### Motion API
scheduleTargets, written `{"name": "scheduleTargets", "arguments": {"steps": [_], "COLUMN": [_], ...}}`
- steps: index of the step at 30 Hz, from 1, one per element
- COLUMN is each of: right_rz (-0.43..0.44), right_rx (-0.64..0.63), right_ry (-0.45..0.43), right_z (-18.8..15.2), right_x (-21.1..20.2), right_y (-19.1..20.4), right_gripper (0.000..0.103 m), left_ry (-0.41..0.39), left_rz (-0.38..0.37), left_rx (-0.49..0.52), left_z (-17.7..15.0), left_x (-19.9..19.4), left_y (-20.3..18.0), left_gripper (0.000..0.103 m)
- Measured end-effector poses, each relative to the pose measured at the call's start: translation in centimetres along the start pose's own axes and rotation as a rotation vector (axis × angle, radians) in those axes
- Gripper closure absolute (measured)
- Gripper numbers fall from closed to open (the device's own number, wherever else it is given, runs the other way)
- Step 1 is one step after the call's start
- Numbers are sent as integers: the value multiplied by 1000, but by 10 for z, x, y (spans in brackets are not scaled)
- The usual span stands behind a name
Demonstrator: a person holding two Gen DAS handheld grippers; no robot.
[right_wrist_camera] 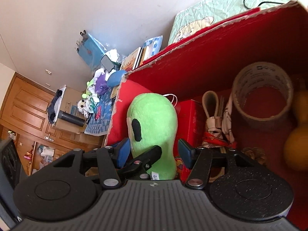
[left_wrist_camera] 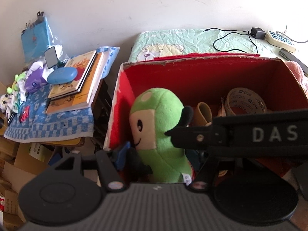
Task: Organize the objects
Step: 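Lift the green plush with the right gripper and carry it over the red box, then lower the green plush into the red box and open the right gripper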
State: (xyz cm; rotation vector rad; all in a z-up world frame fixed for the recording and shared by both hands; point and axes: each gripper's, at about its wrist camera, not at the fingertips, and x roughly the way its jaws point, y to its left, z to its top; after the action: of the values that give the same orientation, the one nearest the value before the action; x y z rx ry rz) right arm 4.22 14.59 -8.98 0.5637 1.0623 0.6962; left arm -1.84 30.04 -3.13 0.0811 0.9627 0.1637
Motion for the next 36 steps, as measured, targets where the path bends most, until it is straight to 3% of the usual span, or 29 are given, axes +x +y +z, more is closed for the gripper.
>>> {"name": "scheduleTargets", "arguments": {"steps": [15, 20, 36], "right_rz": [-74, -99, -172], "right_rx": [-60, -95, -179], "right_ry": [-85, -96, -127], "right_z": [-13, -16, -24], "right_x": [-40, -57, -108], "right_y": [-1, -3, -13], "right_gripper": [44, 44, 44], "left_ry": [-8, -15, -5], "left_rz": [62, 77, 75], "left_rx": [-21, -36, -51], "left_z": [-5, -4, -5], "left_x": [-26, -37, -61], "left_y": [-22, -36, -86], "left_gripper": [34, 23, 12]}}
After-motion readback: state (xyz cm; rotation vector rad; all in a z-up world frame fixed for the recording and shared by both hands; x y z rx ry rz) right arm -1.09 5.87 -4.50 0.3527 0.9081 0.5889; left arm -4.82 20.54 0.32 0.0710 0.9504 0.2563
